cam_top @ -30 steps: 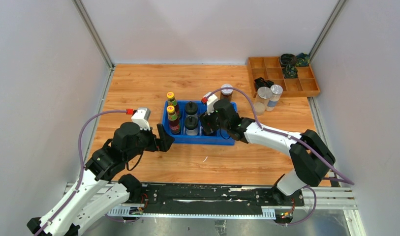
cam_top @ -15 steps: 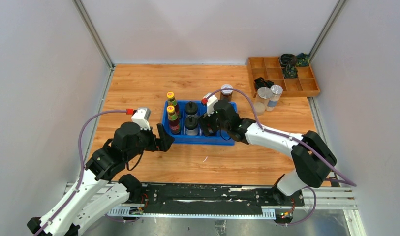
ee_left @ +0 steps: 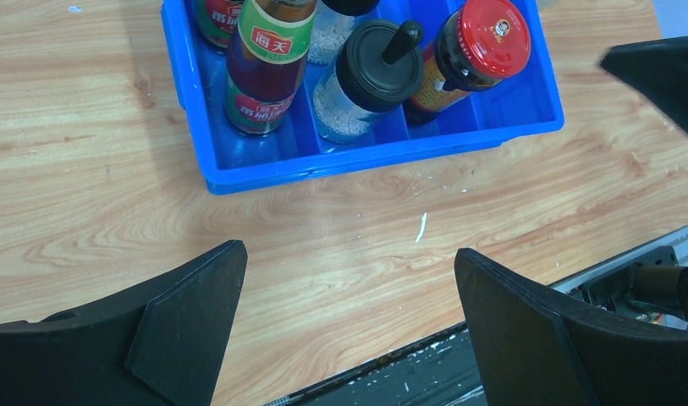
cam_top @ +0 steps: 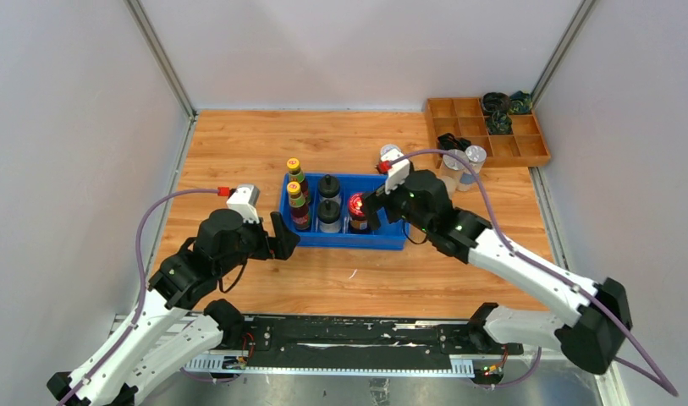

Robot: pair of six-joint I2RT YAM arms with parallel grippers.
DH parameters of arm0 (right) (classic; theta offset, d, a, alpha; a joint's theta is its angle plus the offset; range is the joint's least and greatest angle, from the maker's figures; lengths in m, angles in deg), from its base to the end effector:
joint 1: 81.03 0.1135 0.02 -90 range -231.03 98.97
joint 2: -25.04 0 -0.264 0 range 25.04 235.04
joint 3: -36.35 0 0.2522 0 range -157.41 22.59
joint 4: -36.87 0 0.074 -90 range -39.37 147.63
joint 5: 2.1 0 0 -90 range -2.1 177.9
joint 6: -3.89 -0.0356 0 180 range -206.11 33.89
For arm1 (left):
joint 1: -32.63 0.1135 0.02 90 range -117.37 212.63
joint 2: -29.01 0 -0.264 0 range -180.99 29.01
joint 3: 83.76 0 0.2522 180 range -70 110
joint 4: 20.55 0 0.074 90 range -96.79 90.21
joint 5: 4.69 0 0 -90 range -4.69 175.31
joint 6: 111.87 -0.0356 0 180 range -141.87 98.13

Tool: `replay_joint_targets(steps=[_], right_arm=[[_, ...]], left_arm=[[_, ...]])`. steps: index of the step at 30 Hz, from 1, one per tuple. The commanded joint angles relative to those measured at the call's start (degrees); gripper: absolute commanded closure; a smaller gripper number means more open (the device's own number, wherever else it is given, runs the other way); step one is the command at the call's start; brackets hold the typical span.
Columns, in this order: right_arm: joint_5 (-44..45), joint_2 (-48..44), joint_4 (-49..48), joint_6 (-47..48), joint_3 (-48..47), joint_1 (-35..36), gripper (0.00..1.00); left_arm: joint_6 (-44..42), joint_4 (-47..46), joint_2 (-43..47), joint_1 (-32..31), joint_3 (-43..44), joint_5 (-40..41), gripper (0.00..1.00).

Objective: Organize the condiment bottles
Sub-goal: Place the bottle in the storage box, then pick up the bottle from the center of the board.

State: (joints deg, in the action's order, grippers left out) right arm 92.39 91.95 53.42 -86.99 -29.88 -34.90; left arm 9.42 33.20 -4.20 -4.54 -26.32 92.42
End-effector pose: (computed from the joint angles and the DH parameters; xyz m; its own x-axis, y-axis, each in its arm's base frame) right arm 0.1914 0.1950 0.3209 -0.2155 -0.2021 -0.9554 -0.6637 0.7480 -0.0085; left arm 0.1017 -0.0715 0.3077 -0.6023 -0.1901 -0.7753 0.2351 0.8859 -0.3998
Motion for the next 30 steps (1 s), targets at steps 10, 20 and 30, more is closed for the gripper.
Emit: replay_joint_targets(steps=[10, 20, 30], right_arm=[[5.8, -30.6, 15.0, -8.2, 11.0, 0.9, 0.00], [10.4, -31.2, 19.0, -9.9, 10.5, 0.9, 0.00], [14.4, -19.6, 15.5, -6.3, 2.5, 0.6, 0.00]], left_arm=[[-0.8, -2.2, -0.8, -0.4, -2.5, 0.5, 0.00], [-0.8, -3.9, -1.0, -0.5, -3.6, 0.4, 0.00], [-0.9, -4.3, -0.9, -0.4, -3.8, 0.3, 0.00]])
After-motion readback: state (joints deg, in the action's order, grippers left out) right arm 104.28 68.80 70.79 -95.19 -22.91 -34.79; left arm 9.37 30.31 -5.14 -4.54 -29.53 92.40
